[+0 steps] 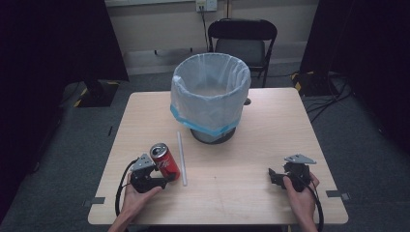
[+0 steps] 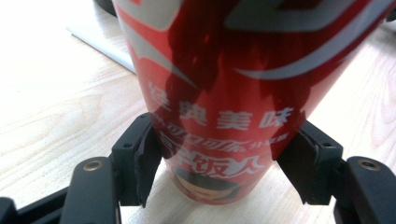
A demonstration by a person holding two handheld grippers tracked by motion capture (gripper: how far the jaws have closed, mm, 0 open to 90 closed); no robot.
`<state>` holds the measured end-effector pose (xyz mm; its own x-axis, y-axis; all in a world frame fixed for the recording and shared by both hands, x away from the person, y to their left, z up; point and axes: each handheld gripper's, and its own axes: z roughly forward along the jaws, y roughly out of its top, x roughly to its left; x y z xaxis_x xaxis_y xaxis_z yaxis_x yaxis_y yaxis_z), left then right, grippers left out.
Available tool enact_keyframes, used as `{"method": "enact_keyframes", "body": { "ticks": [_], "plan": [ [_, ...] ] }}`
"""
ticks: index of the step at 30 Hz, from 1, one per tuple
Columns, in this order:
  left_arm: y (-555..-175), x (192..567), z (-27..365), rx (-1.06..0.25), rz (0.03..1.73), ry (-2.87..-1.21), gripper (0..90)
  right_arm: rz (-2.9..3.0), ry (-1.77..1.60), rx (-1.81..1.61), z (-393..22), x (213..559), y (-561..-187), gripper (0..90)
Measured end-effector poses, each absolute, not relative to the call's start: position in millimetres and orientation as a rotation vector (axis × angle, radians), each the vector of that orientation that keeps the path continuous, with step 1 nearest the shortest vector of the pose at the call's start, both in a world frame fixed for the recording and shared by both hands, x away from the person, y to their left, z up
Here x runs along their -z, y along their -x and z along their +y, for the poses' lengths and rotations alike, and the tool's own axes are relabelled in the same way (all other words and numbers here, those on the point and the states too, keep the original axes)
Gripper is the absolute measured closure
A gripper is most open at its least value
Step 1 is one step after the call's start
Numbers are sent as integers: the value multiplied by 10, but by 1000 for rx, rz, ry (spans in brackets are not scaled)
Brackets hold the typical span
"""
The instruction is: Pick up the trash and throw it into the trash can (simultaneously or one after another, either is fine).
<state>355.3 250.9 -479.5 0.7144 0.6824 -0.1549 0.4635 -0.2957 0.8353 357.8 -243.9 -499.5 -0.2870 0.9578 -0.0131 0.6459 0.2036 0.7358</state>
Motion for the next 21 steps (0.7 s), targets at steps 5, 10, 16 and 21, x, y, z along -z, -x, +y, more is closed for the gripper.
{"method": "enact_keyframes", "body": {
  "ticks": [5, 10, 16, 21],
  "plan": [
    [-3537, 4764, 2523, -288, 886, -1926, 342, 2010, -1486, -870, -2439, 4995, -3579, 136],
    [-3527, 4720, 2556, -284, 903, -1895, 341, 2010, -1486, -870, -2439, 4995, -3579, 137],
    [-3511, 4622, 2640, -303, 914, -1881, 341, 2010, -1486, -870, -2439, 4995, -3579, 137],
    [-3491, 4532, 2693, -327, 903, -1859, 342, 2010, -1486, -870, -2439, 4995, -3579, 136]
  ]
}}
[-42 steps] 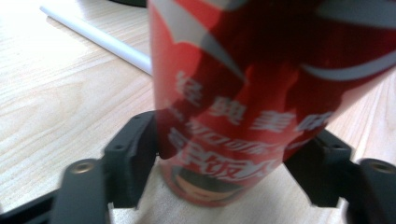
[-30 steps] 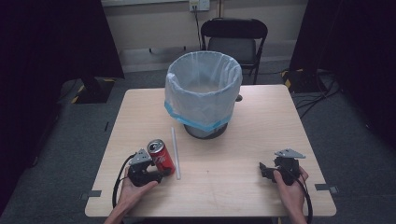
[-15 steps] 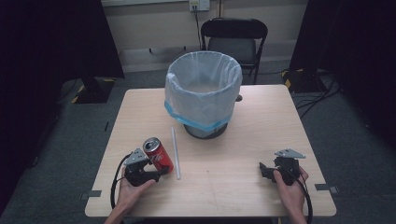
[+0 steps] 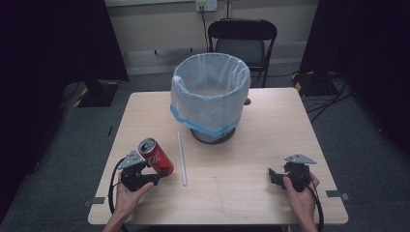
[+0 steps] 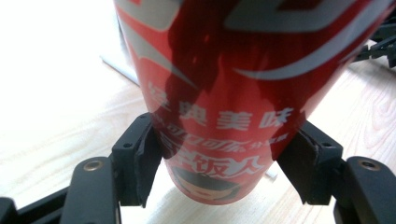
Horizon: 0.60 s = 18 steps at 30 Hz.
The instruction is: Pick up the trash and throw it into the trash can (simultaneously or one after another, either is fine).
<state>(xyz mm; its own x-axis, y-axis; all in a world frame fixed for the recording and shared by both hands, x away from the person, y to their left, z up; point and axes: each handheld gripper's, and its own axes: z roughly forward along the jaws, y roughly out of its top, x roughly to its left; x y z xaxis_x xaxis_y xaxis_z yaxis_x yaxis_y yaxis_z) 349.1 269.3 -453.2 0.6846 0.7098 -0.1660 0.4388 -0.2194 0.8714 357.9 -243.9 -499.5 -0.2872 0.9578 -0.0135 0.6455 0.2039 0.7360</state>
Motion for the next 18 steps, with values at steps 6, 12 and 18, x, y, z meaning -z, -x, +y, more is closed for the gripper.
{"method": "enact_keyframes", "body": {
  "ticks": [6, 12, 18],
  "plan": [
    [-3496, 4504, 2746, -337, 933, -1831, 342, 2010, -1487, -870, -2439, 4995, -3579, 137],
    [-3521, 4401, 2809, -344, 933, -1799, 342, 2010, -1487, -870, -2439, 4995, -3579, 136],
    [-3586, 4269, 2899, -363, 936, -1764, 342, 2008, -1487, -870, -2439, 4996, -3580, 136]
  ]
}}
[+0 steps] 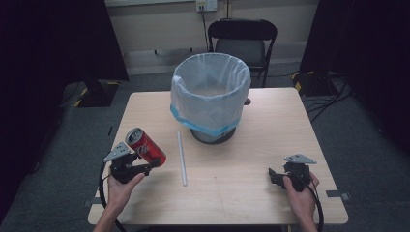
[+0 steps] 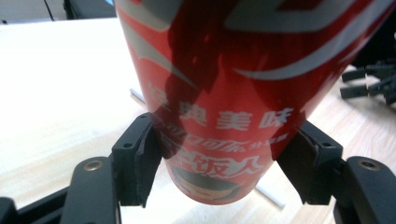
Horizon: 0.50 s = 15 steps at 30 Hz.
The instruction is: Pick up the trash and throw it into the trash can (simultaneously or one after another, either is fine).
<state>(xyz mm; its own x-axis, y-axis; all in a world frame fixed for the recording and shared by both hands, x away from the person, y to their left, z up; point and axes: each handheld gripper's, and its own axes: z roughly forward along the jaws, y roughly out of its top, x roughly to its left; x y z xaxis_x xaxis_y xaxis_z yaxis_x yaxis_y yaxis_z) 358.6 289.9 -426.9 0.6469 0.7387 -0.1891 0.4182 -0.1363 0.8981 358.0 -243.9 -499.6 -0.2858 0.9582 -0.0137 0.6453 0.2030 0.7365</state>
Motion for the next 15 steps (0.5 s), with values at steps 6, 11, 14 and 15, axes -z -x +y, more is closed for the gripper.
{"method": "enact_keyframes", "body": {
  "ticks": [6, 11, 14, 15],
  "plan": [
    [-3618, 4178, 2877, -366, 913, -1738, 342, 2010, -1487, -870, -2439, 4995, -3580, 135],
    [-3651, 4070, 2842, -350, 882, -1728, 343, 2008, -1487, -870, -2439, 4996, -3581, 135],
    [-3672, 3995, 2810, -359, 865, -1734, 343, 2009, -1487, -870, -2439, 4995, -3580, 135],
    [-3676, 3975, 2799, -359, 861, -1730, 343, 2008, -1487, -870, -2438, 4996, -3581, 135]
  ]
}}
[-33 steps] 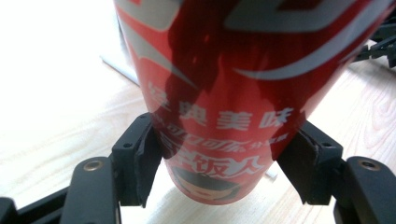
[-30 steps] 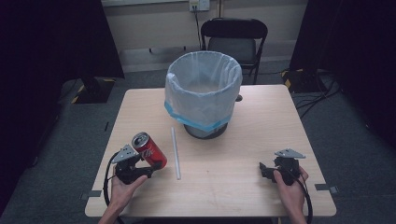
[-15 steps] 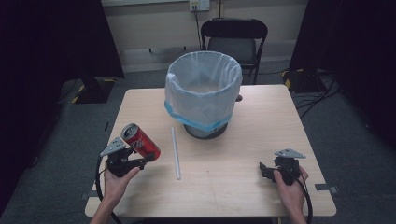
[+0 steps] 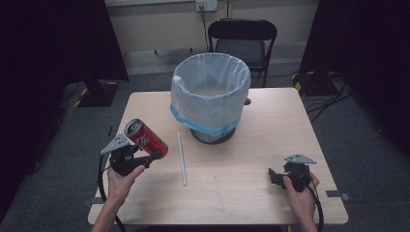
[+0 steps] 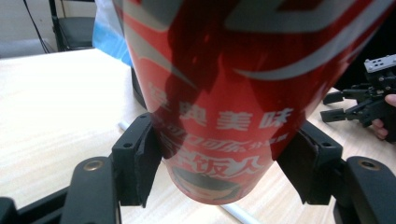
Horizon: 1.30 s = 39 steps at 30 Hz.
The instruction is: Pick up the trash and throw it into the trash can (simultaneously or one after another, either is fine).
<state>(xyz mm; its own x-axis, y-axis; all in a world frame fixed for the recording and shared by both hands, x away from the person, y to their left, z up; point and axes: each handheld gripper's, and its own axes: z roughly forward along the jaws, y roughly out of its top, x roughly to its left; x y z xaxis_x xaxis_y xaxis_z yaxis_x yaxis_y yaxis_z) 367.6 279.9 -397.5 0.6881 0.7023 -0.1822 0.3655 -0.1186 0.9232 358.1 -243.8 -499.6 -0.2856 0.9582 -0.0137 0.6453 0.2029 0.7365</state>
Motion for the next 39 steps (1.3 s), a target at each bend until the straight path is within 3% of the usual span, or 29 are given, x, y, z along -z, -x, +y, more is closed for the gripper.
{"method": "enact_keyframes", "body": {
  "ticks": [39],
  "plan": [
    [-3932, 3137, 2508, -431, 722, -1656, 342, 2010, -1487, -870, -2439, 4995, -3580, 135]
  ]
}}
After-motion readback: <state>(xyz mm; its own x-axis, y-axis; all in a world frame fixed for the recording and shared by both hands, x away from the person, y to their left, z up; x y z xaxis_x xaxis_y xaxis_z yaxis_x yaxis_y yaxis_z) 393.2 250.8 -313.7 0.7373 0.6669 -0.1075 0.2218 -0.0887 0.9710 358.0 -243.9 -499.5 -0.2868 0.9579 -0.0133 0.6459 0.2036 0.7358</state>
